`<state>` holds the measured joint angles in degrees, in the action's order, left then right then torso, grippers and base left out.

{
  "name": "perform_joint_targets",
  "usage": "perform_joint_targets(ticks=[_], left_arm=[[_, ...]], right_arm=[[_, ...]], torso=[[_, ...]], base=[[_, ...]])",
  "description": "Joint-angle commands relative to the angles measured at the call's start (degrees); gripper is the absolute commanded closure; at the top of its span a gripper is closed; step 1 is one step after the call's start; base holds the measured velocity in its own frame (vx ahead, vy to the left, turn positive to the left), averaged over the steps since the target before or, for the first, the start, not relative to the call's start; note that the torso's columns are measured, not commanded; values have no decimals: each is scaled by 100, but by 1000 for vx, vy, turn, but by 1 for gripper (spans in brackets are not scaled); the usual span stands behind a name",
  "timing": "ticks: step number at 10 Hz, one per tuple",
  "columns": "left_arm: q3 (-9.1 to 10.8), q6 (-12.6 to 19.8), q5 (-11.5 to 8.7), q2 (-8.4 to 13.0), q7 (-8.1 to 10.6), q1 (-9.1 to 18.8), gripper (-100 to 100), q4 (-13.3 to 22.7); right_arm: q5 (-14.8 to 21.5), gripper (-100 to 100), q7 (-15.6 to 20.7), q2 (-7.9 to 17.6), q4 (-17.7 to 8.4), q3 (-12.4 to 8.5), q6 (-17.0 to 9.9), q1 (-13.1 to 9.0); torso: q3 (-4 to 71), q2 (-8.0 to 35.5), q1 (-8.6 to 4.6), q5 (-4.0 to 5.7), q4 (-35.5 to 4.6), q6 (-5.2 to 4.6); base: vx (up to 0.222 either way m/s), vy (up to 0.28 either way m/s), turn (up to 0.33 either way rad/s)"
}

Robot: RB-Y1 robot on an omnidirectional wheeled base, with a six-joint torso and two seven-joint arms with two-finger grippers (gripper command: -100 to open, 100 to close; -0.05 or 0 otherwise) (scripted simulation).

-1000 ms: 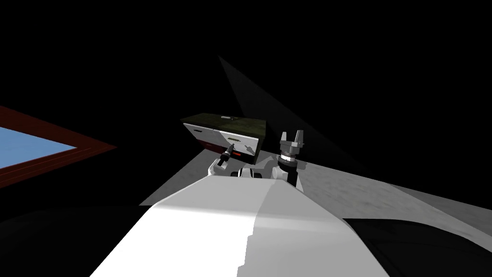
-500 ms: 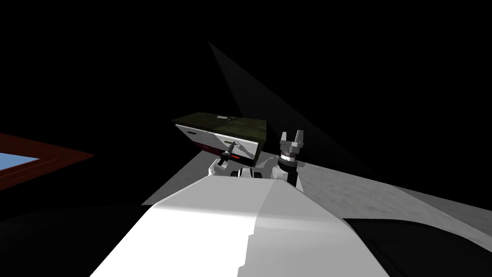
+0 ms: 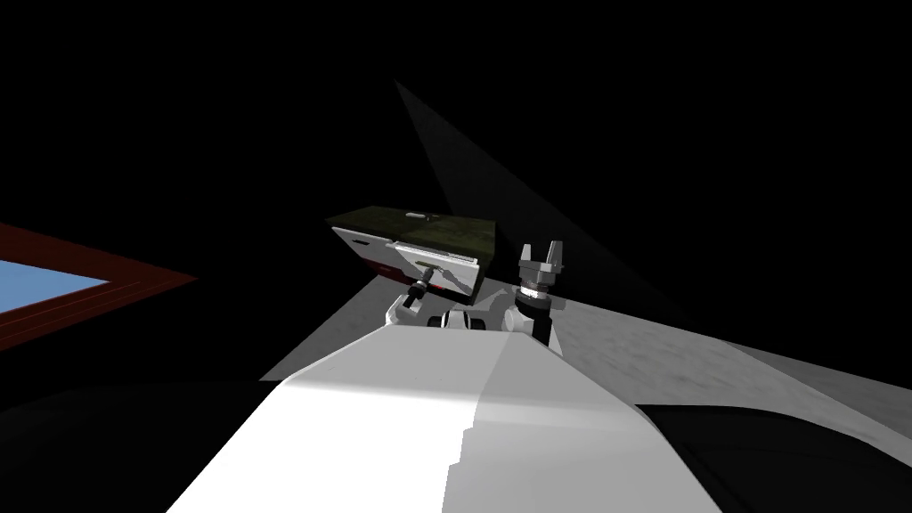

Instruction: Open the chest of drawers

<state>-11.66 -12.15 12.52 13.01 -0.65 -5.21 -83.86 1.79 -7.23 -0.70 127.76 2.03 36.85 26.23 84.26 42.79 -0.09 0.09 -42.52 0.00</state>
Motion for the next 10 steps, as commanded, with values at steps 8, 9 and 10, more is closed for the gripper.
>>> perform_joint_targets(ticks=[8,9,10], left_arm=[[-173,429,-28,239,175,-194,-100,-562],[-184,551,-41,280,210,-176,-100,-672],[-195,673,-55,321,245,-158,-100,-783]], right_arm=[[0,0,0,0,1,0,1,2],[0,0,0,0,1,0,1,3],[0,0,0,0,1,0,1,3]], torso=[[46,-76,-10,1,21,-2],[45,-73,1,-5,28,0],[39,-65,7,-8,27,0]], base=[[-125,37,14],[-19,3,-14],[-18,2,-11]])
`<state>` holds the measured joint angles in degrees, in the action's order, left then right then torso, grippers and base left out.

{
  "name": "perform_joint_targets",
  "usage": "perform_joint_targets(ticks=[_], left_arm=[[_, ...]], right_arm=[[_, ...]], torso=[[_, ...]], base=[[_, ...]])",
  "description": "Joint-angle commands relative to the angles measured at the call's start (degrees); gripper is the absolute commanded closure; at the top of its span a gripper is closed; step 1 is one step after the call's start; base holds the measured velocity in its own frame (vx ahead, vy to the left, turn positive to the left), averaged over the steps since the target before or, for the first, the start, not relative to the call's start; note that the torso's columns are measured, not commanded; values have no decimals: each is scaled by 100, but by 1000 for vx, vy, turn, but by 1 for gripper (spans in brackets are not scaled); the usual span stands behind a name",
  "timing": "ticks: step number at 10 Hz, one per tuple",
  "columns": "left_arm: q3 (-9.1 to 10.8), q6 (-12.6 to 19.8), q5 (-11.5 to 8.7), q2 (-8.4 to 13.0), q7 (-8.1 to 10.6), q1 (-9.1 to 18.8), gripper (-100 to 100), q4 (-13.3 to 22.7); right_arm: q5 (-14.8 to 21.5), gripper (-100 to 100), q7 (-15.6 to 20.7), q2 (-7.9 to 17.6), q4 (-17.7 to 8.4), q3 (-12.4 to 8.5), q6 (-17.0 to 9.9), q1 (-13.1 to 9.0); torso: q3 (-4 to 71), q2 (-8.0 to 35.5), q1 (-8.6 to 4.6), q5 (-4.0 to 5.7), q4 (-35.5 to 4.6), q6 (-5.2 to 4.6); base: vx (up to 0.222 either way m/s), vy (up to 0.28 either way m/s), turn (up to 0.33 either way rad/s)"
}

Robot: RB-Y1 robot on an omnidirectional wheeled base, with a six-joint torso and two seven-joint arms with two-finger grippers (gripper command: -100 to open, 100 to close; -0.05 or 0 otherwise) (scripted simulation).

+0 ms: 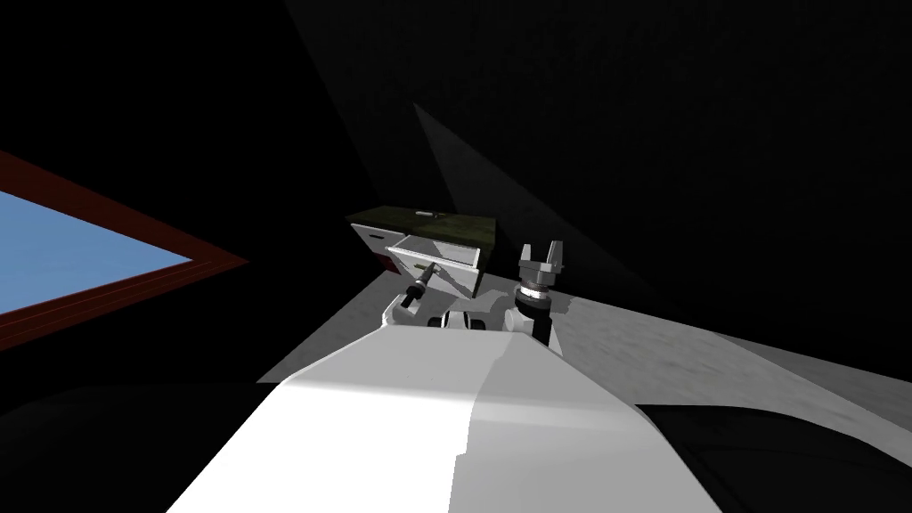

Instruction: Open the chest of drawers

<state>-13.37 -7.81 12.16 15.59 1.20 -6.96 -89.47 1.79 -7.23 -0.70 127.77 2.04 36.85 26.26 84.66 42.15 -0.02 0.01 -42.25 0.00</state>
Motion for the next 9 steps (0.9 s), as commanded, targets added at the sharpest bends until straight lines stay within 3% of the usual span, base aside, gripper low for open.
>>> perform_joint_targets(ticks=[1,5,6,7,9], left_arm=[[-35,361,-33,105,94,35,-100,-332],[-79,848,-88,269,234,108,-100,-774],[-112,795,-86,262,213,41,-100,-658],[-122,832,-90,268,225,34,0,-662],[-133,837,-93,267,229,11,0,-632]], right_arm=[[0,0,0,0,0,0,0,0],[0,0,0,0,0,0,0,0],[0,0,0,0,0,0,0,0],[0,0,0,0,0,0,0,0],[0,0,0,0,0,0,0,0]], torso=[[-6,9,2,0,-5,-1],[-28,56,-10,19,-45,9],[-33,69,-15,27,-61,15],[-33,63,-17,21,-46,12],[-16,37,-18,17,-25,3]], base=[[-18,4,-15],[-22,4,-23],[-5,2,-12],[0,0,0],[0,0,0]])
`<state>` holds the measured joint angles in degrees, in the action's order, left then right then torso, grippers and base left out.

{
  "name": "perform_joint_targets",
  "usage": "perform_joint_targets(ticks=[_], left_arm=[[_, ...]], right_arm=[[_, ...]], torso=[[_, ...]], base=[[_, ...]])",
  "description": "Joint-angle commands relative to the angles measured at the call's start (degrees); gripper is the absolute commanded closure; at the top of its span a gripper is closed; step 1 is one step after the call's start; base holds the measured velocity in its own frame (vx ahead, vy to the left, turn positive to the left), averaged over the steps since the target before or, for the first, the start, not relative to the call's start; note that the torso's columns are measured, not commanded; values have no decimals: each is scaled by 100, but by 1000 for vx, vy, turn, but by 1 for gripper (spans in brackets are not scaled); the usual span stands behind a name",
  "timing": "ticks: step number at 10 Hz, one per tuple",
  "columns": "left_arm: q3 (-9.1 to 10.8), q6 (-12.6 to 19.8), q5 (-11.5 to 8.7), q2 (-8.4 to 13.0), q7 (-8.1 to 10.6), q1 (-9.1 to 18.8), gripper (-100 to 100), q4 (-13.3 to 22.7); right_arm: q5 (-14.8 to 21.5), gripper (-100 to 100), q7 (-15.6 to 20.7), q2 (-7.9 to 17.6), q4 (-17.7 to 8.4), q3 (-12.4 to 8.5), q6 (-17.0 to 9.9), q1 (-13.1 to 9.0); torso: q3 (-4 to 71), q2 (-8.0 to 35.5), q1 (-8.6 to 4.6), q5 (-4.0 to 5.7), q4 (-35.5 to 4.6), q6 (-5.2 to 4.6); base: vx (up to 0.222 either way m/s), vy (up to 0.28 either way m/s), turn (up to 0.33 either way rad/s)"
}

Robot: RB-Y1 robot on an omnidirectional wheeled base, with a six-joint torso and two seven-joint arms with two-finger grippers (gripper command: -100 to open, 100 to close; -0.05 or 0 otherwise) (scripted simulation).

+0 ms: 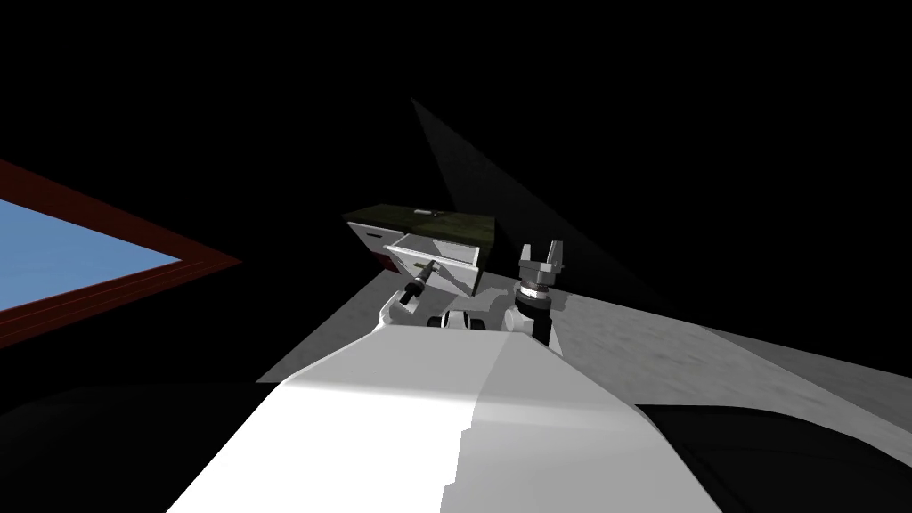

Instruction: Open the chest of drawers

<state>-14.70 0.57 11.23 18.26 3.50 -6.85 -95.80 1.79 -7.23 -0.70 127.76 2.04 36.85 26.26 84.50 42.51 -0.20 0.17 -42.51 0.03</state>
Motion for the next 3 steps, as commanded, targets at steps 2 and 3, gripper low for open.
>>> perform_joint_targets(ticks=[2,3], left_arm=[[-5,-1,-3,0,5,-13,0,16],[-7,-3,-5,0,8,-16,0,20]], right_arm=[[0,0,0,0,0,0,0,0],[0,0,0,0,0,0,0,0]], torso=[[7,-12,1,-3,11,-2],[7,-14,3,-5,14,-3]], base=[[0,0,0],[0,0,0]])
